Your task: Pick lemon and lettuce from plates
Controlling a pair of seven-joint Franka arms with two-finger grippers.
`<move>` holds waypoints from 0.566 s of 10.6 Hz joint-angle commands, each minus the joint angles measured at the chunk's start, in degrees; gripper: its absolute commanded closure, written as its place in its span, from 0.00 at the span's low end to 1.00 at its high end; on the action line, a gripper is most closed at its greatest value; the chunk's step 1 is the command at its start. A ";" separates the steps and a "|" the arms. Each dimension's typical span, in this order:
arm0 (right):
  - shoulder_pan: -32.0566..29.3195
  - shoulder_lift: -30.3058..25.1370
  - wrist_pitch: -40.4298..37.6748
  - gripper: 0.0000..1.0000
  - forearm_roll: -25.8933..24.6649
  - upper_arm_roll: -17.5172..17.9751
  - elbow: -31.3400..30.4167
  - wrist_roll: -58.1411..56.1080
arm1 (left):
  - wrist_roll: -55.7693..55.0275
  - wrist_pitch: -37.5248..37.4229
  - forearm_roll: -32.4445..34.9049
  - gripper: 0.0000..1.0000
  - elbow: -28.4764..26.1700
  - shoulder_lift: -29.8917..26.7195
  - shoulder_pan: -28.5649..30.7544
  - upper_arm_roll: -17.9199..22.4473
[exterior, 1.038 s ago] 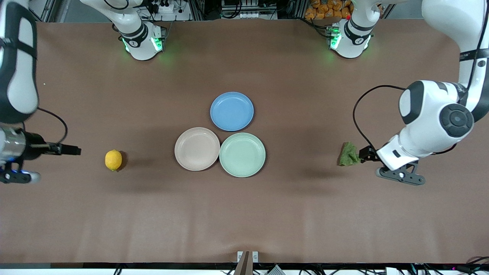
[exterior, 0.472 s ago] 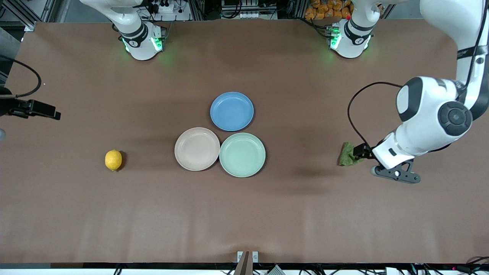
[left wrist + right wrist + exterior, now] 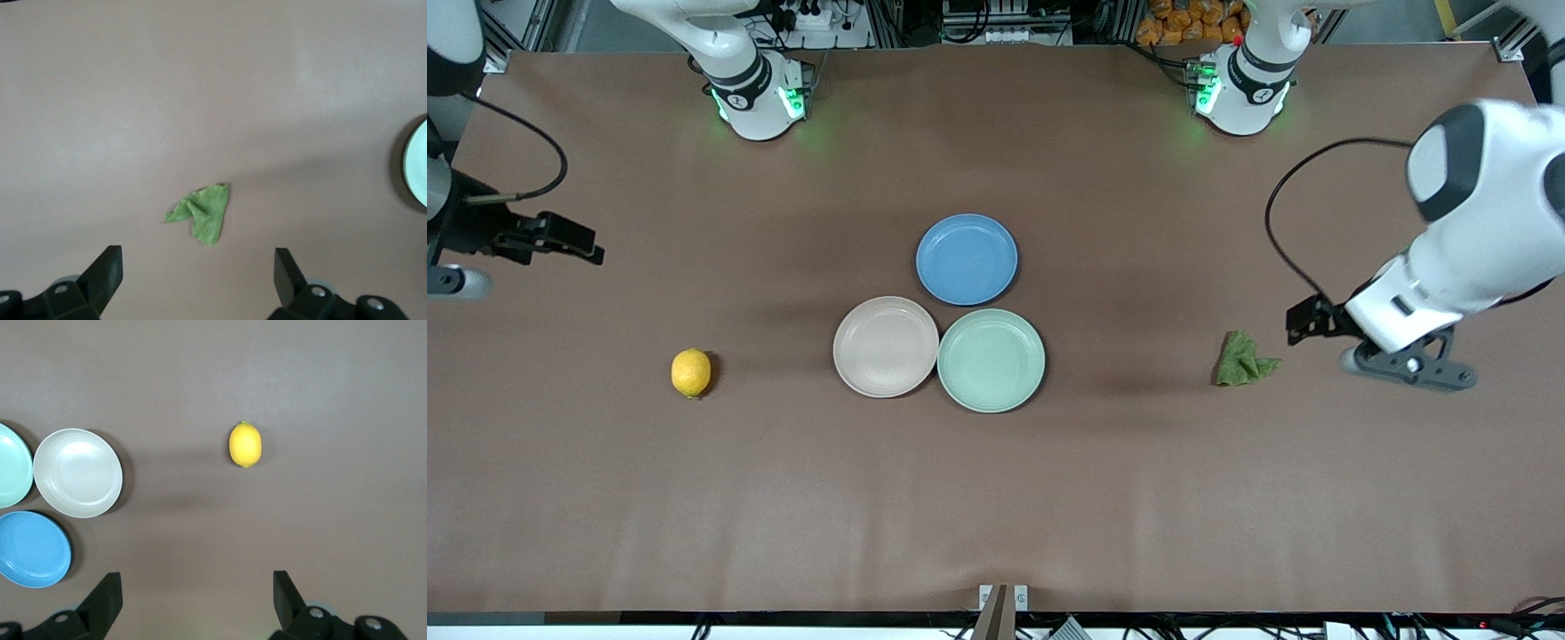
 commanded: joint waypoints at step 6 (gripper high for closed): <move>0.84 -5.97 -2.78 0.00 -2.42 0.31 -4.28 0.24 | -0.62 -15.30 -0.89 0.00 -0.70 -11.74 1.06 -0.19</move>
